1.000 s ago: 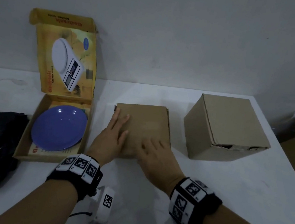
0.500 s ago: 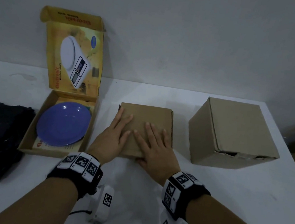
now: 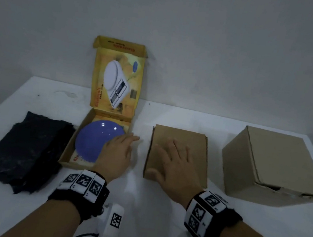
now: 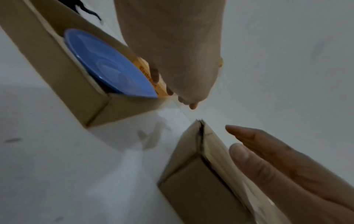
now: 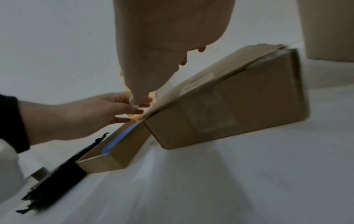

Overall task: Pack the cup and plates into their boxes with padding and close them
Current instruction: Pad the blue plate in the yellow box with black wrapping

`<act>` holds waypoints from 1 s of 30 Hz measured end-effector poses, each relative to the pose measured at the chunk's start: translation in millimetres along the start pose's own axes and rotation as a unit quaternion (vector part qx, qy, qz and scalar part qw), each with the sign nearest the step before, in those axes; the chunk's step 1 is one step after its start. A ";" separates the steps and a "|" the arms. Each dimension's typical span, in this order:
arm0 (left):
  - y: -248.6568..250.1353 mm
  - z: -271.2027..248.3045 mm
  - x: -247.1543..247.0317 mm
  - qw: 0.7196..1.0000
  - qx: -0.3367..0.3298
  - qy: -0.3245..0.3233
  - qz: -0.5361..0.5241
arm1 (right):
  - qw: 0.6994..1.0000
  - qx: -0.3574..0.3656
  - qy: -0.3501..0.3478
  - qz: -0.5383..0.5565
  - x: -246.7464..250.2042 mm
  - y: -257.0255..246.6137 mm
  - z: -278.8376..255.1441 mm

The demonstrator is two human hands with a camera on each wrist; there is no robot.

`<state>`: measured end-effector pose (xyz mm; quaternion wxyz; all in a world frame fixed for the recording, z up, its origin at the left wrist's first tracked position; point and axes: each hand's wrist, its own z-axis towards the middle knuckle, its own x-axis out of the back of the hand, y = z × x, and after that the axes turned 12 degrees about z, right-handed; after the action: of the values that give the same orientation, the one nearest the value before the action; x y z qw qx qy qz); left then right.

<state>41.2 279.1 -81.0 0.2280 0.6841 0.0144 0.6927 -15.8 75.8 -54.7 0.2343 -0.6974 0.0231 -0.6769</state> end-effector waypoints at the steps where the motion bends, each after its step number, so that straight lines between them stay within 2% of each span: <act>1: -11.4 -4.2 4.7 1.000 0.027 0.010 0.011 | 1.000 0.013 0.013 -0.019 -2.9 -10.9 5.8; 4: -49.0 -18.2 19.3 0.993 0.103 0.008 0.050 | 0.997 0.042 0.053 -0.048 -17.9 -46.1 20.6; 7: -85.6 -30.2 30.3 0.989 0.129 -0.015 0.075 | 0.998 0.034 0.044 -0.012 -39.1 -82.9 29.0; 10: -108.8 -34.7 33.5 0.994 0.093 -0.036 0.049 | 1.000 -0.026 0.015 0.001 -55.2 -105.6 37.1; 13: -122.2 -37.1 31.5 0.996 0.054 -0.051 0.047 | 0.994 -0.099 -0.045 0.006 -64.4 -113.8 41.5; 15: -128.1 -39.6 28.6 0.997 0.029 -0.040 0.051 | 0.992 -0.118 -0.044 0.001 -67.2 -115.0 40.3; 19: -134.1 -43.7 20.9 0.998 0.007 -0.009 0.059 | 0.993 -0.113 -0.031 -0.013 -68.0 -118.9 43.7; 24: -132.9 -43.9 18.3 0.998 0.009 -0.008 0.060 | 0.995 -0.093 0.002 -0.020 -68.5 -116.7 44.8; 30: -137.8 -43.3 27.7 1.000 0.002 -0.012 -0.010 | 0.996 -0.071 0.031 -0.054 -76.1 -113.6 53.2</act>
<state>41.8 424.5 -103.4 0.2332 0.6924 0.0199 0.6825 -3.7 219.1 -83.6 0.1465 -0.6913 0.0402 -0.7064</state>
